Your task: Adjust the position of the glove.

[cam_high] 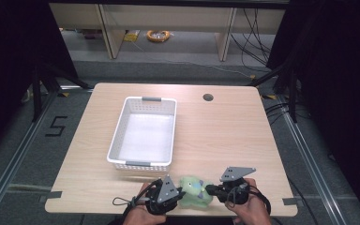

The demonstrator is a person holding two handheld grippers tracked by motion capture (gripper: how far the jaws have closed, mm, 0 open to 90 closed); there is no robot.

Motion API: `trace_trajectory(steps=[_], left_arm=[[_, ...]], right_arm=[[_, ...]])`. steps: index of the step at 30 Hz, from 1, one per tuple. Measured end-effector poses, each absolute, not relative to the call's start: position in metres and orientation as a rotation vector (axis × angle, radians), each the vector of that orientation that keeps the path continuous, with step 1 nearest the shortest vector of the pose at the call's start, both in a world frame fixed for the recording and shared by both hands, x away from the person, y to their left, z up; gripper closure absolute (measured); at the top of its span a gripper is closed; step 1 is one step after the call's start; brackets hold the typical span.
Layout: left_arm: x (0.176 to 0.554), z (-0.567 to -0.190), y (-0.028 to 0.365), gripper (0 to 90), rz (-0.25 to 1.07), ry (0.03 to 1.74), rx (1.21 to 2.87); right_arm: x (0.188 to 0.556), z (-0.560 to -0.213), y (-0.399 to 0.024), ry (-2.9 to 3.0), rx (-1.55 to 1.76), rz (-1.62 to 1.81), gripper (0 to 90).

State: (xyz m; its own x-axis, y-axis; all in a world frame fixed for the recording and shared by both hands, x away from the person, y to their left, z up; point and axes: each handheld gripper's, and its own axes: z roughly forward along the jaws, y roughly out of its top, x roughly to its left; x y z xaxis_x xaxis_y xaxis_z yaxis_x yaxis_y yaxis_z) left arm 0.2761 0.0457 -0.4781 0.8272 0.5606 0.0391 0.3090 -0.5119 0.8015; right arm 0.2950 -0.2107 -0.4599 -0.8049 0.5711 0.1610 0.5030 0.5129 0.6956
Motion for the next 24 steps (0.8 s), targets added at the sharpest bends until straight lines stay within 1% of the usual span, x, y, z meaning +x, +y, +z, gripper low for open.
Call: trace_trajectory(steps=[2,3,4,5,6,7,8,12,16,19,20,22,24], left_arm=[[0.282,-0.474,0.047,82.0,0.408,0.612,2.145],[0.284,-0.474,0.047,82.0,0.406,0.626,2.143],[0.287,-0.475,0.047,82.1,0.414,0.605,2.143],[0.288,-0.475,0.045,82.2,0.396,0.626,2.139],[0.291,-0.476,0.044,82.2,0.406,0.604,2.149],[0.293,-0.478,0.041,82.3,0.410,0.599,2.135],[0.295,-0.476,0.040,82.4,0.422,0.573,2.164],[0.299,-0.480,0.034,82.5,0.433,0.577,2.154],[0.305,-0.488,0.036,81.8,0.408,0.586,2.169],[0.306,-0.492,0.040,80.3,0.371,0.628,2.153],[0.307,-0.492,0.041,79.0,0.380,0.617,2.158],[0.307,-0.492,0.046,73.4,0.360,0.643,2.166],[0.307,-0.490,0.049,63.7,0.347,0.693,2.145]], right_arm=[[0.285,-0.457,-0.208,2.643,0.964,1.185,87.7],[0.281,-0.457,-0.207,2.637,0.953,1.214,87.8],[0.276,-0.458,-0.205,2.636,0.967,1.232,87.8],[0.273,-0.459,-0.204,2.634,0.974,1.242,87.9],[0.271,-0.461,-0.202,2.635,0.959,1.242,87.9],[0.268,-0.463,-0.199,2.631,0.969,1.240,87.9],[0.267,-0.465,-0.196,2.641,0.976,1.238,87.9],[0.266,-0.471,-0.187,2.649,0.958,1.231,87.8],[0.262,-0.481,-0.179,2.680,0.950,1.181,87.0],[0.263,-0.484,-0.177,2.695,0.954,1.187,84.2],[0.263,-0.483,-0.178,2.707,0.963,1.197,82.3],[0.263,-0.480,-0.180,2.701,0.972,1.213,76.9],[0.265,-0.476,-0.182,2.684,0.952,1.232,73.3]])
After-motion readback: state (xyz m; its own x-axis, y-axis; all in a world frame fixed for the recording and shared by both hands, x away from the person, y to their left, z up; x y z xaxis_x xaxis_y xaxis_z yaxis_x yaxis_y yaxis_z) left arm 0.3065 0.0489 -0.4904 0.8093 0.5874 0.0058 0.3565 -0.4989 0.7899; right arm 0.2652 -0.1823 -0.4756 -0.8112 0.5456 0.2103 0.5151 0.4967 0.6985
